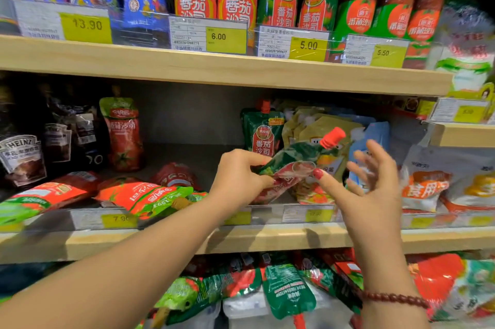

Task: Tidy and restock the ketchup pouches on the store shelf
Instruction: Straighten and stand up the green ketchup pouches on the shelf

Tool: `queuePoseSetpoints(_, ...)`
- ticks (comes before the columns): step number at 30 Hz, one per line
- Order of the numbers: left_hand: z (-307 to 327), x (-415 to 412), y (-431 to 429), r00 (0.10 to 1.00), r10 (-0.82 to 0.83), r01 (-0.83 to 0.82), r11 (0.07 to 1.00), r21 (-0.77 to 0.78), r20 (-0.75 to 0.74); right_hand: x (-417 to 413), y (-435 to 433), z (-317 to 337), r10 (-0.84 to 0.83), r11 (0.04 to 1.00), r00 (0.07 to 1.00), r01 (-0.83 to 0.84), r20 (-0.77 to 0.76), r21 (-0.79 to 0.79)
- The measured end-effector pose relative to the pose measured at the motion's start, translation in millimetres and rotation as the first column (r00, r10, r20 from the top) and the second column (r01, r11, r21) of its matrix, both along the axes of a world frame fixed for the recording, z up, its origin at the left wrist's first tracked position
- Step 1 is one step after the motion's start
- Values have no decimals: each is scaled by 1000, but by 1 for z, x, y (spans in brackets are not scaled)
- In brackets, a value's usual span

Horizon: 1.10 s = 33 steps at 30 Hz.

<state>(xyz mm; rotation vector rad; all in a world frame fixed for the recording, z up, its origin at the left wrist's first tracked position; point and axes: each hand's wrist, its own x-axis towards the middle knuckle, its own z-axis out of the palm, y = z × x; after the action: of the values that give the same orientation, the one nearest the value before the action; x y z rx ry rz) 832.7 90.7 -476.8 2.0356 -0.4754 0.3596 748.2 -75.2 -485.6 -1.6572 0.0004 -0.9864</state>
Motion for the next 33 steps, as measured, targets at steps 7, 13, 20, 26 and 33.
queuePoseSetpoints(7,19,-2,19,981,-139,105,966,-235,-133,38,34,-29,396,897,917,-375,-49,236)
queuePoseSetpoints(13,24,-2,36,946,-274,211,926,-314,-172,49,54,-31,247,952,968,-252,49,171)
queuePoseSetpoints(20,34,1,56,921,-331,232,891,-391,-206,55,70,-30,175,974,977,-190,123,123)
queuePoseSetpoints(26,38,10,64,971,-238,212,913,-348,-34,63,85,-37,180,978,976,-190,120,82)
queuePoseSetpoints(33,38,35,79,985,-116,152,928,-340,123,68,82,-57,53,983,992,-73,-116,-170)
